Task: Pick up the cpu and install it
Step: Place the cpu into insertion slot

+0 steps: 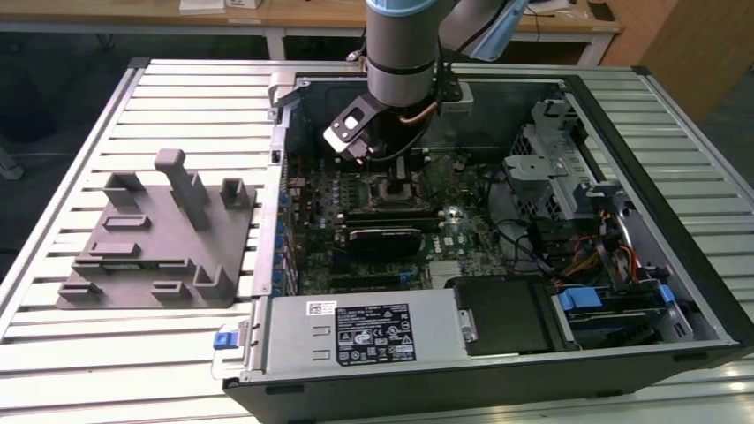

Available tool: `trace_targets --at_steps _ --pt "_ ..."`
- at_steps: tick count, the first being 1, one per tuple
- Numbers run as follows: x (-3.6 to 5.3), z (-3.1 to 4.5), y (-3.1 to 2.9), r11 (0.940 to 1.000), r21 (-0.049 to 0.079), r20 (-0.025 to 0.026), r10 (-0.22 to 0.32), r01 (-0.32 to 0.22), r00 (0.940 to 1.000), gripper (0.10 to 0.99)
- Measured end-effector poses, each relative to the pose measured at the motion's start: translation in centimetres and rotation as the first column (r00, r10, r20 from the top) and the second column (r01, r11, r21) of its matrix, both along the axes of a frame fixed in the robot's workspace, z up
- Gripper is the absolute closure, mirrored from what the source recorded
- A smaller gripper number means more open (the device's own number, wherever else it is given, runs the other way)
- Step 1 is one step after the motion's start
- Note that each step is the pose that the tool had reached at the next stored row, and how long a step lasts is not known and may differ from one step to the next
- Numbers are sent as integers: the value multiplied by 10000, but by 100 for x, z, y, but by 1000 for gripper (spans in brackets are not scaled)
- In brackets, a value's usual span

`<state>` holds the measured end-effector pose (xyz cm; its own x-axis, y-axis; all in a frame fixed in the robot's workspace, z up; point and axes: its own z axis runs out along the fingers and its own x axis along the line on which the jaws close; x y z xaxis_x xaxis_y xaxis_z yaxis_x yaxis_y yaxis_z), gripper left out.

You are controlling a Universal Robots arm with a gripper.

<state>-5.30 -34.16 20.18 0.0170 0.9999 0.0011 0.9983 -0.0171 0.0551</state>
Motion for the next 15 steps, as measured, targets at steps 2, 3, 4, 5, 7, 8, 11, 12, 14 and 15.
trace_targets --at_steps 2,3,4,5,7,8,11,12,14,15 --pt "0 1 0 10000 0 0 0 0 10000 980" --pt "0 1 0 10000 -1 -1 0 0 10000 980" --pt "0 2 4 10000 -3 -2 0 0 10000 980" --pt "0 2 8 10000 -2 -2 0 0 10000 980" --pt "0 1 18 10000 -1 -1 0 0 10000 980" --pt "0 0 23 10000 -1 -1 0 0 10000 980" --pt "2 -7 31 10000 1 1 0 0 10000 980" --pt "2 -14 31 10000 -2 -1 0 0 10000 980" --pt "1 -30 29 10000 -13 -6 -1 1 10000 980" --pt "1 -36 29 10000 -20 -9 0 0 10000 980"
